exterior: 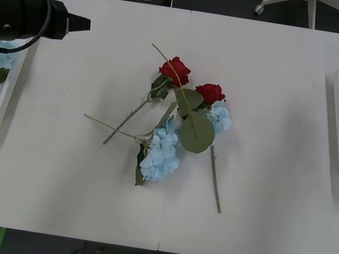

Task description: Put the red flowers into the right box and the blue flowers into the left box

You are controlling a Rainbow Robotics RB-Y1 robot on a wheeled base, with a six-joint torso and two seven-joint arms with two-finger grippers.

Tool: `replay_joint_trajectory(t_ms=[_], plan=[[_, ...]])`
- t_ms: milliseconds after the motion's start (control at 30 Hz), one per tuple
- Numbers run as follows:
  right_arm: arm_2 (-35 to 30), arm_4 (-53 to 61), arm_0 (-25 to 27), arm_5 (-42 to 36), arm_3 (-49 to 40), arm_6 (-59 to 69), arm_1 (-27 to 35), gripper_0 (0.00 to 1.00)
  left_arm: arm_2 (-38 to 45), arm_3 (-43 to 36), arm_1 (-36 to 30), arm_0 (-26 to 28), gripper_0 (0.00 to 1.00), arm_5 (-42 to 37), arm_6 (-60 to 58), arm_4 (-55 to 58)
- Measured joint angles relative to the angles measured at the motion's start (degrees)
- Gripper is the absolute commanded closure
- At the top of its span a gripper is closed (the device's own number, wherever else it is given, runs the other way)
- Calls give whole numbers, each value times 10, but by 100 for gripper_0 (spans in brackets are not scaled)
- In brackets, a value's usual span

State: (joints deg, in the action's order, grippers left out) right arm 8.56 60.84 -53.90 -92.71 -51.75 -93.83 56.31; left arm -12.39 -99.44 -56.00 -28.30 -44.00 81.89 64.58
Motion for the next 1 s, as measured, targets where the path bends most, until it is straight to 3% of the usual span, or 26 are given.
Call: replay_joint_trajectory(t_ms=[100, 267, 467, 567, 700, 1000], plan=[[-2, -25, 0, 17, 4, 37, 1, 100, -104, -7, -52, -1, 0, 155, -53, -68], [-1, -47, 0, 154, 38, 51, -6, 100, -306, 23, -112, -41, 0, 377, -251, -233], [41, -178, 0, 267, 45, 51, -24, 100, -475, 207, -116, -113, 0, 723, -425, -427], [73, -245, 0, 293, 52, 51, -27, 100, -544, 304, -116, -161, 0, 845, -459, -497], [80, -316, -1, 317, 81, 51, -44, 100, -574, 394, -115, -210, 0, 964, -484, -649], [80, -368, -2, 426, 180, 67, -87, 100, -516, 581, -96, -313, 0, 1155, -498, -960]])
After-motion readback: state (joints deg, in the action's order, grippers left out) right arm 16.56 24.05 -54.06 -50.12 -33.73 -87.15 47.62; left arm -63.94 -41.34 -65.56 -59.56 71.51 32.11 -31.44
